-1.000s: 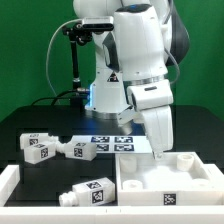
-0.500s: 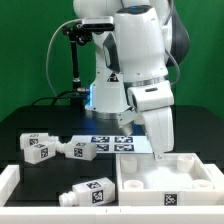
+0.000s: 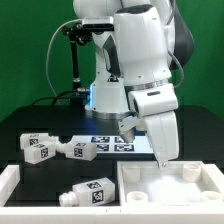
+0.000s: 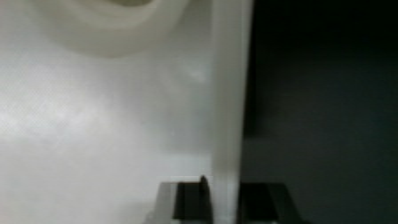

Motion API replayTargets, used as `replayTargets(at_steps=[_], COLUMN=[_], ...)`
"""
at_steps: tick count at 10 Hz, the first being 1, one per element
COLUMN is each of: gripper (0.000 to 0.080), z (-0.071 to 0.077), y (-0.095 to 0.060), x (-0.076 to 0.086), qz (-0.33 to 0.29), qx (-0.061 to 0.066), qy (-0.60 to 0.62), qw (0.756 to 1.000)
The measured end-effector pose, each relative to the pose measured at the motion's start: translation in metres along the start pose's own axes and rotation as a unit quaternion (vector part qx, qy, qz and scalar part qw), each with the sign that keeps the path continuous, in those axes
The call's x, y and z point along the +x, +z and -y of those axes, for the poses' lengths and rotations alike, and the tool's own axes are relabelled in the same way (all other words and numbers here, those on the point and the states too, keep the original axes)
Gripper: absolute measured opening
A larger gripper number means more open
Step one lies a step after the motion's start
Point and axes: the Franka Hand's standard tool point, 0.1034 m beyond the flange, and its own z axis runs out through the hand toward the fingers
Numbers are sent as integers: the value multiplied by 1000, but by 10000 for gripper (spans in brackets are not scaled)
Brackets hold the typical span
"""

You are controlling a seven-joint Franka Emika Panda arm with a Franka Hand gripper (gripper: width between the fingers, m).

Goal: Assemble one leg

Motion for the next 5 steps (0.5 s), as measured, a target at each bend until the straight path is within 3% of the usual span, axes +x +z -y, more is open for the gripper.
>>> replayTargets(at_steps=[2,5], gripper=[54,54], z=[0,1], y=[0,0], x=[0,0], qz=[0,0], qx=[10,11], qy=[1,5], qw=[1000,1000])
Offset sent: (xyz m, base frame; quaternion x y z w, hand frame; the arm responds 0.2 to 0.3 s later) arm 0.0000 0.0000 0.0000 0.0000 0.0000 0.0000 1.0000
